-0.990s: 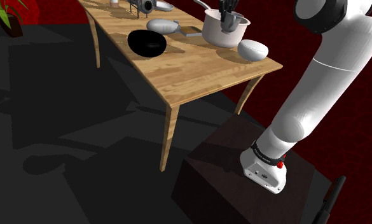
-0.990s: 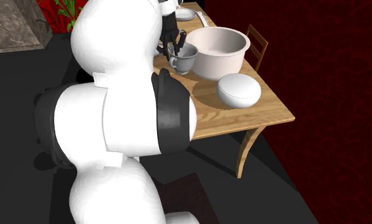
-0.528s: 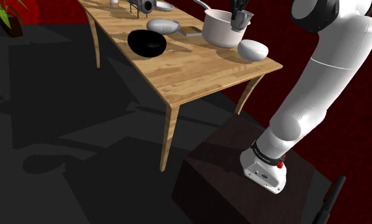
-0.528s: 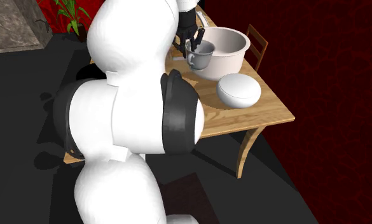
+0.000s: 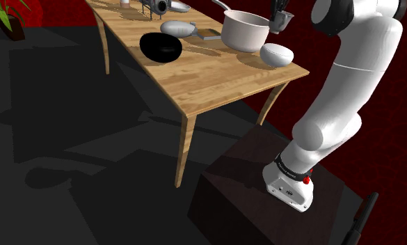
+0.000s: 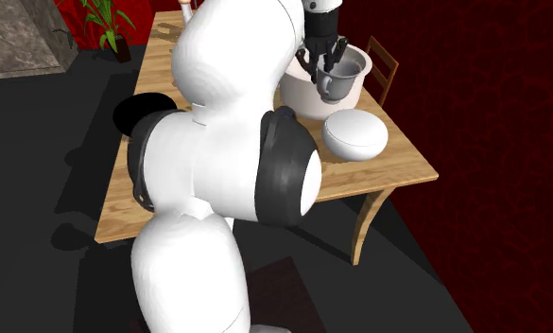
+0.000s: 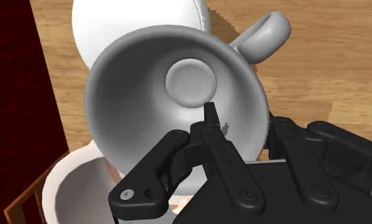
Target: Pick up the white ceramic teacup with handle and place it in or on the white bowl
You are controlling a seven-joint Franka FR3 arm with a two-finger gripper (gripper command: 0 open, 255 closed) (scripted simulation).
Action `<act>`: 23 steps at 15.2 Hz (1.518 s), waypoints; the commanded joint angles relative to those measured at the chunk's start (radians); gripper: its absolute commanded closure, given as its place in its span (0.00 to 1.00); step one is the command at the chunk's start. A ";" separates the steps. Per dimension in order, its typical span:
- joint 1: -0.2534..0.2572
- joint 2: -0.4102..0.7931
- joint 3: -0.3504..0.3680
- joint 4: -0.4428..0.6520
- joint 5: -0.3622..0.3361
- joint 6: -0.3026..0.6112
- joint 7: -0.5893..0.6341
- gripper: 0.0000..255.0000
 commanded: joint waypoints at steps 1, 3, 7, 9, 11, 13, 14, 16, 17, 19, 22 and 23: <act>-0.046 0.044 -0.015 0.067 0.025 -0.022 -0.053 1.00; -0.096 0.092 -0.026 0.141 0.052 -0.047 -0.102 1.00; -0.180 0.172 -0.036 0.252 0.095 -0.078 -0.170 1.00; -0.163 0.145 -0.038 0.181 0.083 -0.034 -0.166 1.00; -0.150 0.124 -0.038 0.120 0.073 0.007 -0.162 1.00; -0.139 0.105 -0.039 0.064 0.065 0.044 -0.158 1.00; -0.134 0.098 -0.039 0.039 0.062 0.062 -0.157 1.00; -0.126 0.084 -0.039 -0.010 0.055 0.097 -0.153 1.00; -0.122 0.078 -0.038 -0.032 0.052 0.114 -0.151 1.00; -0.116 0.067 -0.038 -0.075 0.048 0.146 -0.148 1.00; -0.108 0.054 -0.037 -0.134 0.042 0.193 -0.144 1.00; -0.106 0.051 -0.037 -0.152 0.040 0.208 -0.142 1.00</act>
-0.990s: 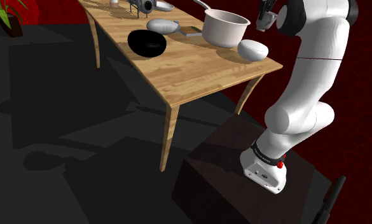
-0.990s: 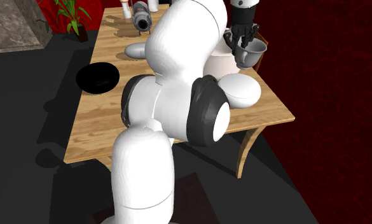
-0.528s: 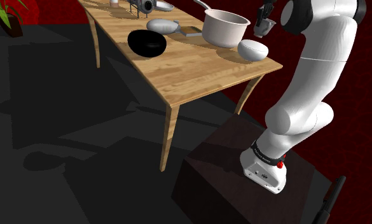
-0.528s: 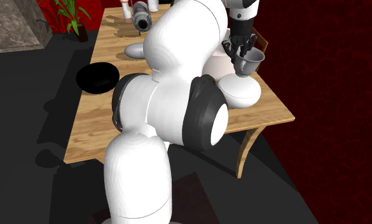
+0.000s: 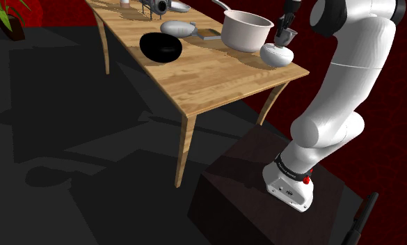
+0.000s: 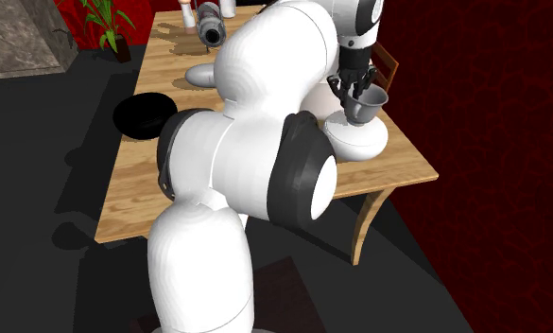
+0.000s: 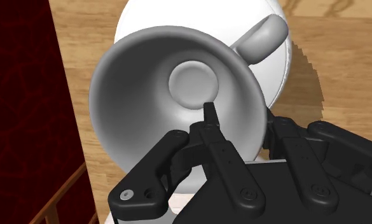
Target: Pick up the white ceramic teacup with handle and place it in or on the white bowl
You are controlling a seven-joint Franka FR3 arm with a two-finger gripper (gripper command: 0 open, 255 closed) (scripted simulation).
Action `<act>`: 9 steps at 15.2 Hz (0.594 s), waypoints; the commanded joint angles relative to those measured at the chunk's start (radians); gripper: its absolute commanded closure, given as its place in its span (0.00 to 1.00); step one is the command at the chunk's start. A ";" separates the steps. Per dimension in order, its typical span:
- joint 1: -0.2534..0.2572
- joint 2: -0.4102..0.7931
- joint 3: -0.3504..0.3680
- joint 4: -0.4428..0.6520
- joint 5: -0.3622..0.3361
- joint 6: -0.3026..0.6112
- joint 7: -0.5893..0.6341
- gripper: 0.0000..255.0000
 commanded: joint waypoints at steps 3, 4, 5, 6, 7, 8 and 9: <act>0.004 -0.007 0.000 -0.036 -0.003 0.030 0.002 1.00; 0.004 -0.007 0.000 -0.036 -0.003 0.030 0.002 1.00; 0.004 -0.007 0.000 -0.036 -0.003 0.030 0.002 1.00; 0.004 -0.007 0.000 -0.036 -0.003 0.030 0.002 1.00; 0.004 -0.007 0.000 -0.036 -0.003 0.030 0.002 1.00; 0.004 -0.007 0.000 -0.036 -0.003 0.030 0.002 1.00; 0.004 -0.007 0.001 -0.037 -0.003 0.031 0.003 0.00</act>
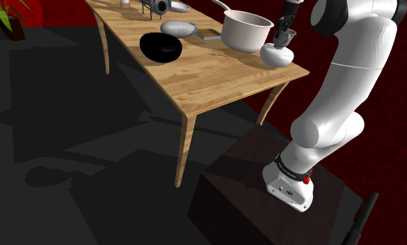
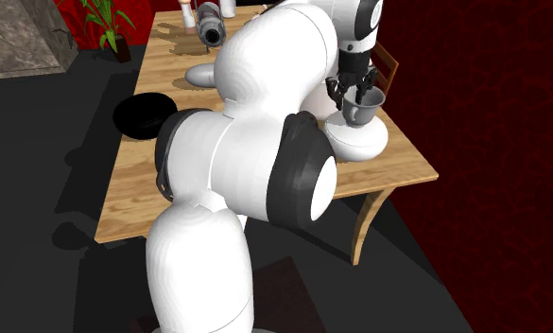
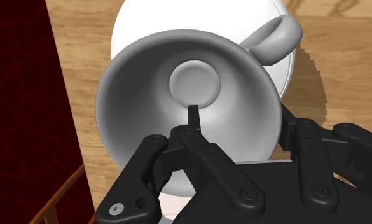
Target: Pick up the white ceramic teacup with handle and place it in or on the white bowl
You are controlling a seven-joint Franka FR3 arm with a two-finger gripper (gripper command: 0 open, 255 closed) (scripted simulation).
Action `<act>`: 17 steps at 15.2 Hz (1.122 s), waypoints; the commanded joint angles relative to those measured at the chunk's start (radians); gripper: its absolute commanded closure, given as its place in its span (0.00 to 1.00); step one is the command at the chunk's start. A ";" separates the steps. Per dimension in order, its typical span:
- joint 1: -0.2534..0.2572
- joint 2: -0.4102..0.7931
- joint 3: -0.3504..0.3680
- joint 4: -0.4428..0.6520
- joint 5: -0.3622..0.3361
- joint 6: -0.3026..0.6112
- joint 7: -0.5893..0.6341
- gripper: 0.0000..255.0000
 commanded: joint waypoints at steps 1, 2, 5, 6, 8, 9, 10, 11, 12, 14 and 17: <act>0.000 0.000 0.000 -0.003 0.000 0.000 0.000 0.00; -0.001 0.002 0.000 0.000 0.001 -0.001 0.000 0.00; -0.001 0.001 0.000 -0.001 0.000 -0.001 0.000 0.00; -0.003 0.006 0.000 0.040 0.002 -0.037 -0.001 0.00; -0.012 0.022 -0.001 0.131 0.009 -0.113 -0.003 0.00; -0.017 0.031 -0.001 0.172 0.013 -0.145 -0.005 0.00; -0.017 0.031 -0.001 0.172 0.013 -0.145 -0.005 0.00; -0.017 0.031 -0.001 0.172 0.013 -0.145 -0.005 0.00; -0.017 0.031 -0.001 0.172 0.013 -0.145 -0.005 0.00; -0.017 0.031 -0.001 0.172 0.013 -0.145 -0.005 0.00; -0.017 0.031 -0.001 0.171 0.013 -0.144 -0.005 0.00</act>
